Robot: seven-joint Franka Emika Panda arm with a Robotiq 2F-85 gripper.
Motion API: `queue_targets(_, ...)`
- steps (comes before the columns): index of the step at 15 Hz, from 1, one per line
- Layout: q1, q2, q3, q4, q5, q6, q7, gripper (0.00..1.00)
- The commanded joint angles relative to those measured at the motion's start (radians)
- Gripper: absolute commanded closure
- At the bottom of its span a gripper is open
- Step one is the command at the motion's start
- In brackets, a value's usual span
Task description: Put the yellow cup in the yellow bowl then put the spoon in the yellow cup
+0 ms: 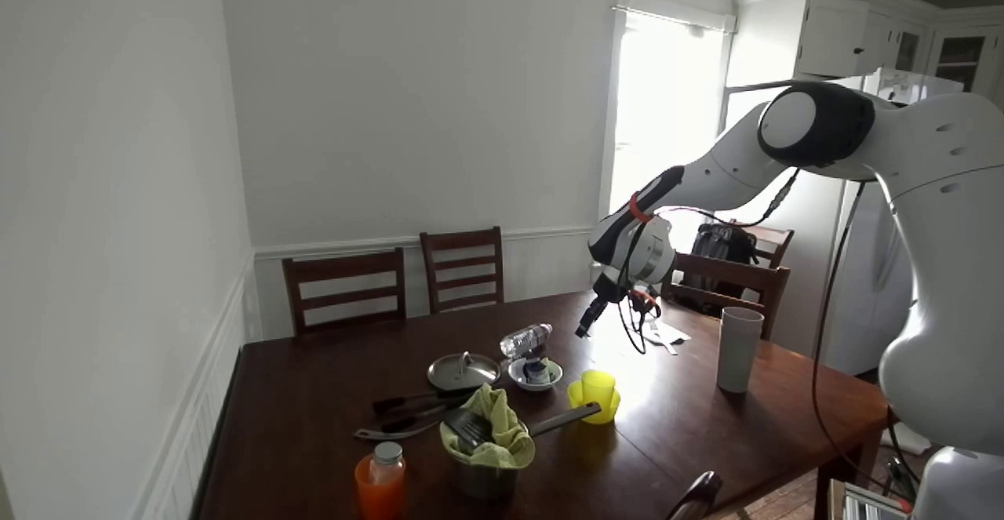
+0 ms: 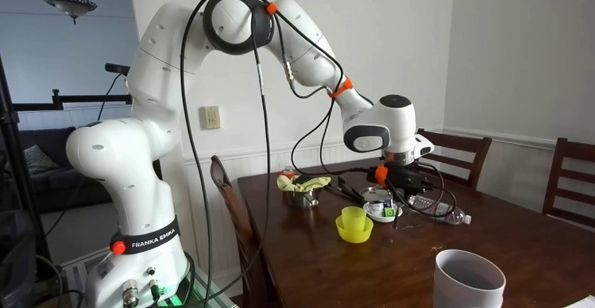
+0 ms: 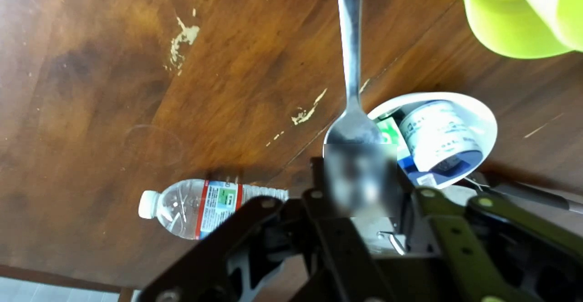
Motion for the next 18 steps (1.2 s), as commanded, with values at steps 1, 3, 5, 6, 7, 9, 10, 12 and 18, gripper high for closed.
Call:
queue_targets(1,0.017,-0.073,0.038,-0.11,0.079,0.126,-0.015,0.91)
queue_targets(3,0.015,-0.093,0.07,-0.148,0.102,0.163,-0.002,0.91)
queue_targets(5,-0.007,-0.118,0.115,-0.186,0.131,0.18,-0.009,0.91)
queue_targets(6,-0.012,-0.134,0.133,-0.208,0.15,0.197,-0.006,0.91)
queue_targets(7,-0.025,-0.143,0.158,-0.221,0.17,0.195,-0.014,0.91)
queue_targets(9,-0.035,-0.158,0.197,-0.254,0.208,0.227,-0.016,0.9)
queue_targets(10,-0.043,-0.165,0.219,-0.27,0.231,0.247,-0.019,0.9)
queue_targets(12,-0.063,-0.163,0.264,-0.29,0.266,0.301,-0.035,0.9)
queue_targets(18,-0.229,-0.087,0.499,-0.299,0.36,0.446,-0.11,0.91)
